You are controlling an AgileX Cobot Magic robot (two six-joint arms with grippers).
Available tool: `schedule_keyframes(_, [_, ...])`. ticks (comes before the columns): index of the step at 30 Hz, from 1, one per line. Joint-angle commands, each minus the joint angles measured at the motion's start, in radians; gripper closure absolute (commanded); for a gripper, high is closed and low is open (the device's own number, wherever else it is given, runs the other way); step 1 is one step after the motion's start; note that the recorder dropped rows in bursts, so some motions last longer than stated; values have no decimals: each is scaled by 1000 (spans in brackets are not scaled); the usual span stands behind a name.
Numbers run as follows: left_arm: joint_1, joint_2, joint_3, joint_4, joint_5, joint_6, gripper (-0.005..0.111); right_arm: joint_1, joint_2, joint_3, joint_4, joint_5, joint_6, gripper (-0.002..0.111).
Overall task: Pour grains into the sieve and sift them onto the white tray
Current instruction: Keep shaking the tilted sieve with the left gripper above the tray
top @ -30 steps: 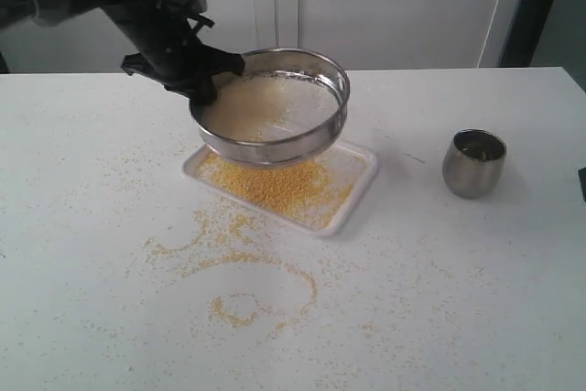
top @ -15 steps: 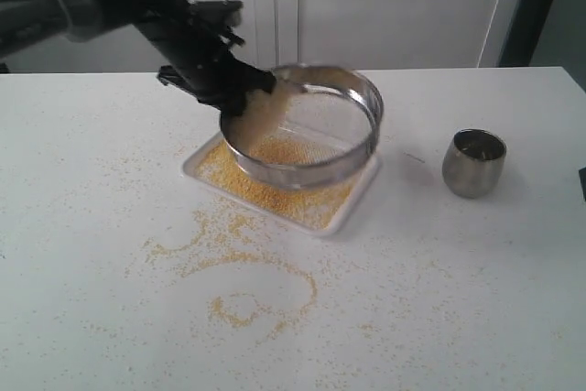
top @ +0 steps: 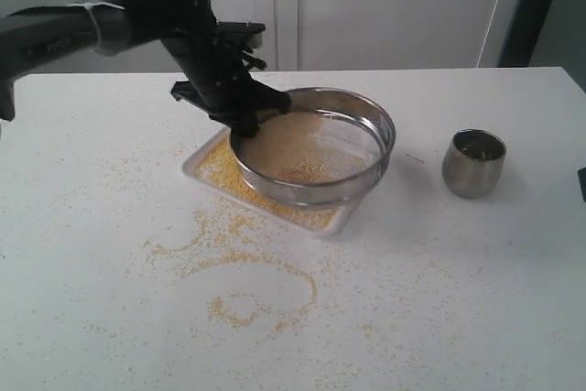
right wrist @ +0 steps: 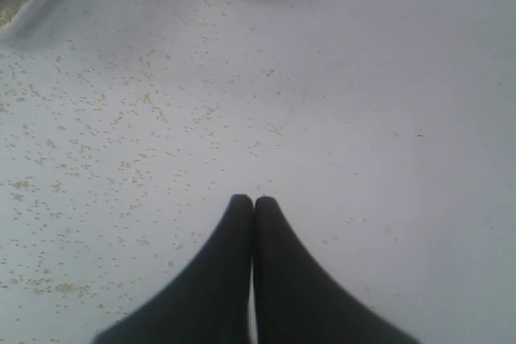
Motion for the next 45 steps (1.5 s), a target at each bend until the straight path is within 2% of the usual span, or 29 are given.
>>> schedule_keyframes(1, [95, -40, -12, -151, -21, 3, 107, -1, -4, 0, -1, -6, -5, 108])
schedule_keyframes(3, [41, -1, -3, -313, -12, 179, 107, -1, -4, 0, -1, -6, -5, 108])
schedule_keyframes(5, [-9, 14, -6, -306, 7, 254, 107, -1, -4, 0, -1, -6, -5, 108])
schedule_keyframes(7, [-17, 0, -28, -119, 15, 199, 107, -1, -4, 0, -1, -6, -5, 108])
schedule_keyframes(9, [30, -28, -53, 108, 39, 5, 107, -1, -4, 0, -1, -6, -5, 108])
schedule_keyframes(10, [56, -38, -53, 140, 46, -66, 107, -1, -4, 0, -1, -6, -5, 108])
schedule_keyframes(11, [86, -46, -51, 117, 46, -105, 107, -1, -4, 0, -1, -6, -5, 108])
schedule_keyframes(12, [101, -46, -47, 33, 39, -74, 107, -1, -4, 0, -1, -6, -5, 108])
schedule_keyframes(13, [104, -37, -41, -58, 36, -8, 107, -1, -4, 0, -1, -6, -5, 108])
schedule_keyframes(15, [60, -3, -25, -265, 35, 231, 107, -1, -4, 0, -1, -6, -5, 108])
schedule_keyframes(16, [31, 7, -25, -273, 44, 276, 107, -1, -4, 0, -1, -6, -5, 108])
schedule_keyframes(18, [6, 9, -37, -144, 34, 203, 107, -1, -4, 0, -1, -6, -5, 108])
schedule_keyframes(20, [27, -12, -65, 44, 29, 57, 107, -1, -4, 0, -1, -6, -5, 108])
schedule_keyframes(21, [51, -26, -78, 91, 29, -14, 107, -1, -4, 0, -1, -6, -5, 108])
schedule_keyframes(23, [100, -42, -83, 55, 27, -47, 107, -1, -4, 0, -1, -6, -5, 108])
schedule_keyframes(25, [117, -32, -81, -52, 35, 15, 107, -1, -4, 0, -1, -4, -5, 108])
schedule_keyframes(27, [88, 2, -61, -200, 40, 137, 107, -1, -4, 0, -1, -4, -5, 108])
schedule_keyframes(29, [40, 19, -57, -231, 49, 221, 107, -1, -4, 0, -1, -4, -5, 108])
schedule_keyframes(32, [17, 1, -76, 6, 54, 175, 107, -1, -4, 0, -1, -4, -5, 108])
schedule_keyframes(34, [51, -22, -87, 203, 65, -12, 107, -1, -4, 0, -1, -4, -5, 108])
schedule_keyframes(35, [71, -26, -87, 219, 62, -92, 107, -1, -4, 0, -1, -4, -5, 108])
schedule_keyframes(36, [93, -26, -87, 171, 52, -144, 107, -1, -4, 0, -1, -4, -5, 108])
schedule_keyframes(37, [101, -14, -85, 71, 35, -117, 107, -1, -4, 0, -1, -4, -5, 108])
schedule_keyframes(39, [74, 23, -79, -198, 18, 101, 107, -1, -4, 0, -1, -6, -5, 108])
schedule_keyframes(40, [42, 43, -79, -289, 23, 207, 107, -1, -4, 0, -1, -6, -5, 108])
schedule_keyframes(41, [16, 53, -81, -302, 28, 250, 107, -1, -4, 0, -1, -6, -5, 108])
schedule_keyframes(42, [-15, 57, -85, -225, 28, 239, 107, -1, -4, 0, -1, -6, -5, 108])
schedule_keyframes(44, [-33, 43, -96, -21, 37, 152, 107, -1, -4, 0, -1, -6, -5, 108])
schedule_keyframes(45, [-29, 29, -108, 147, 67, 58, 107, -1, -4, 0, -1, -6, -5, 108])
